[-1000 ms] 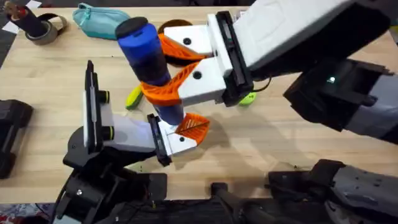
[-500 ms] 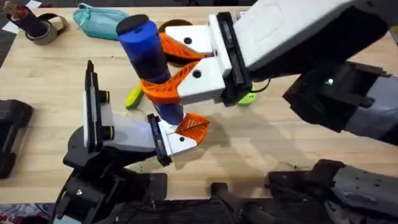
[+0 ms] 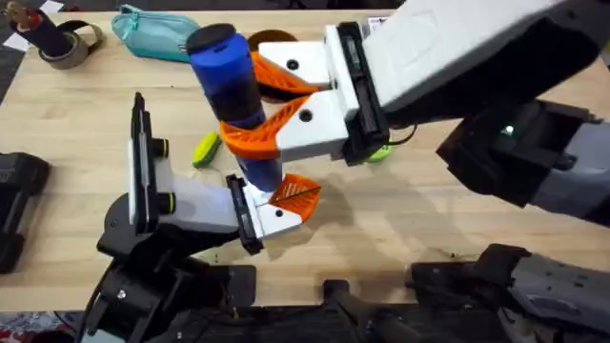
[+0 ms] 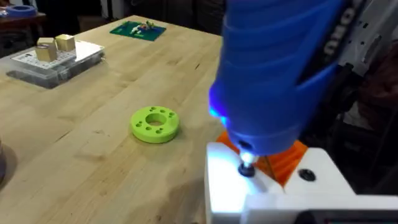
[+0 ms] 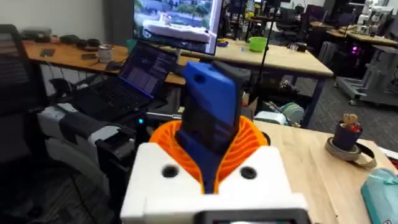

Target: Pick up the gripper from the table and insert it into the empty holder that is missing its gripper. Then pick up a screw, insert it into the mounting hole, and use the screwdriver to tighten it. Finally, clean up the table by picking up the vegetable and placing it into the bucket.

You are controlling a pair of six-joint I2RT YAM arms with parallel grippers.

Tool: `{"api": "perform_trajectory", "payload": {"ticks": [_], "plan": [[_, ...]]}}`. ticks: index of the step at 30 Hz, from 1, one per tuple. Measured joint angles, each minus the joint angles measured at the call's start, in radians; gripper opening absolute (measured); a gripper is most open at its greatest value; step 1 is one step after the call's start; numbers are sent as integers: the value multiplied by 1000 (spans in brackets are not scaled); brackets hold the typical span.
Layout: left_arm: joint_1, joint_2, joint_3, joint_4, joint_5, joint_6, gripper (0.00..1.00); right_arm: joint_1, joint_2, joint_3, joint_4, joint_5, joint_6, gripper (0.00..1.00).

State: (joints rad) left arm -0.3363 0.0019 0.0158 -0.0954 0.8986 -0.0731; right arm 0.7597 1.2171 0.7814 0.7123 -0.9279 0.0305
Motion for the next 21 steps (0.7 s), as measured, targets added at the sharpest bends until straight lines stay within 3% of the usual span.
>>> {"api": "perform_trajectory", "payload": {"ticks": [9,15,21], "plan": [[0,6,0,0,2,-3,13,-3,-1,-13,18,7,10,62],[0,3,0,2,3,1,13,-5,3,-40,134,-4,94,64],[0,-1,0,5,6,5,13,-46,21,84,-83,-67,116,62]]}}
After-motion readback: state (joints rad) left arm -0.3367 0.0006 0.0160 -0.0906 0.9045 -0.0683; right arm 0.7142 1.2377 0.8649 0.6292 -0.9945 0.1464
